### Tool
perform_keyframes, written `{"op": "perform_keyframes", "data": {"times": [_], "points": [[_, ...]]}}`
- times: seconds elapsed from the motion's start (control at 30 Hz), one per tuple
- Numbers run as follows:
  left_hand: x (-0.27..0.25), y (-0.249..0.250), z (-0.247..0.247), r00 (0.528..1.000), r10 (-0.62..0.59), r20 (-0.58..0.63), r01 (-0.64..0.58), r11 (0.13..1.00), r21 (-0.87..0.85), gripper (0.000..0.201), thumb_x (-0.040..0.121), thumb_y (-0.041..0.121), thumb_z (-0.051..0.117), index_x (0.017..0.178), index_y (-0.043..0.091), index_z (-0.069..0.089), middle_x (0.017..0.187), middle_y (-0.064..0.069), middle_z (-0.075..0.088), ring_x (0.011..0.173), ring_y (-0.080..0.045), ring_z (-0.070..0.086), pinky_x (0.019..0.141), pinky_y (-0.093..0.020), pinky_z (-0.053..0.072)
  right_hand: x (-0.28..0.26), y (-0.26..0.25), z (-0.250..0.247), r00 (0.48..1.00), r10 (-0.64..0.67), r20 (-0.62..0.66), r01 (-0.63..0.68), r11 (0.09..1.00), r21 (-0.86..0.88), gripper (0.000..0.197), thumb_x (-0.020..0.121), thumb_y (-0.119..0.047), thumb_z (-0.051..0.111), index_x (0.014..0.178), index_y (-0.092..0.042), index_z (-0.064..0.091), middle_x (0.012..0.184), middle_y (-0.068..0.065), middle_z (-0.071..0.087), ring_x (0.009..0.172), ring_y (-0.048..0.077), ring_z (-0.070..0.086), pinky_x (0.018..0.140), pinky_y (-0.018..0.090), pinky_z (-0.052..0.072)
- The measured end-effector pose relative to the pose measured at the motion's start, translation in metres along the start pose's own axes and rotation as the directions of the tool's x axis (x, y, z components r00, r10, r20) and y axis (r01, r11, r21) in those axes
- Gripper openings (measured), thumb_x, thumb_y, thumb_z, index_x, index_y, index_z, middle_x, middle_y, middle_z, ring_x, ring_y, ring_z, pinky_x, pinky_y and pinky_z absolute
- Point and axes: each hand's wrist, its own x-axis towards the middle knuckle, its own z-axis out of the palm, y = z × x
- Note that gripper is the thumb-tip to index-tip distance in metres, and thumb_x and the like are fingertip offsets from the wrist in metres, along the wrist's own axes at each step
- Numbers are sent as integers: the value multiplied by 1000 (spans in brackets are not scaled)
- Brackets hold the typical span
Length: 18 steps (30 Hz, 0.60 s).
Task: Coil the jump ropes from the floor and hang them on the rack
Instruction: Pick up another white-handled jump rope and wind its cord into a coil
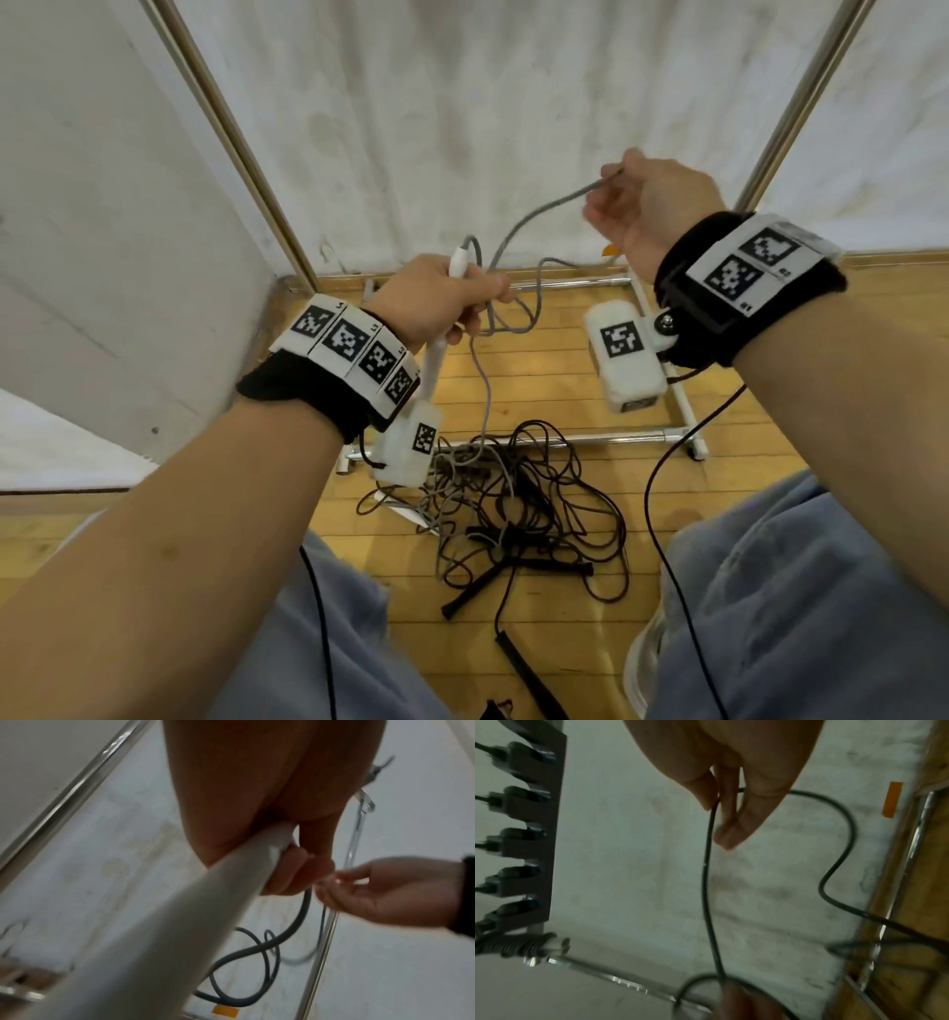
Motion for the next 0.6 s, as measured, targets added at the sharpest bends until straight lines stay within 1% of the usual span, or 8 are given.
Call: {"op": "perform_keyframes", "data": {"times": [0.07,0.13,0.2,0.27,0.37,0.43,0.5,0.6], "points": [[1,6,-2,997,15,-75,-26,989,-144,21,92,22,62,76,10,68,55,5,56,45,-10,49,40,-20,35,0,13,4,994,83,69,-73,989,-132,11,91,4,46,84,-2,53,88,13,56,69,21,66,66,28,56],[3,12,-4,993,21,-120,-49,969,-241,24,95,23,58,76,9,65,55,5,54,42,-9,46,38,-19,32,-8,31,9,957,163,241,-50,907,-417,14,90,3,47,101,-3,53,99,10,57,86,20,63,74,28,54],[4,18,-6,992,16,-126,-57,942,-330,28,97,25,53,76,10,62,54,5,52,39,-9,42,37,-19,30,-21,48,15,858,260,443,77,787,-612,25,88,1,53,111,-4,59,99,9,60,93,17,58,80,29,49],[3,24,-9,992,7,-128,-57,918,-392,30,99,26,49,76,10,60,54,6,51,38,-9,40,37,-19,29,-36,59,20,783,348,516,164,685,-710,22,86,-11,61,108,-8,65,102,11,65,98,18,58,85,33,44],[1,27,-17,986,-3,-166,-66,910,-410,31,100,27,47,76,11,60,55,6,50,39,-8,39,39,-19,29,-46,67,22,758,336,559,276,612,-741,16,91,-23,58,98,-14,69,99,3,70,87,14,58,80,33,46],[-2,28,-23,984,1,-177,-73,915,-398,30,100,27,47,78,12,60,58,6,51,39,-8,38,39,-19,29,-50,68,22,772,273,574,340,585,-736,13,93,-28,56,88,-23,68,93,-4,69,79,11,57,72,30,46],[-4,27,-27,990,12,-142,-67,919,-389,30,100,27,46,79,11,61,61,5,53,40,-8,37,40,-19,29,-52,68,22,789,213,577,369,587,-721,11,92,-34,56,87,-29,65,95,-4,68,77,10,58,68,30,47],[-7,23,-31,988,36,-148,-86,934,-348,30,99,27,47,80,11,64,62,4,58,40,-9,37,40,-20,29,-55,68,21,785,162,598,416,577,-703,18,96,-27,49,86,-21,63,93,3,69,69,9,59,59,24,46]]}}
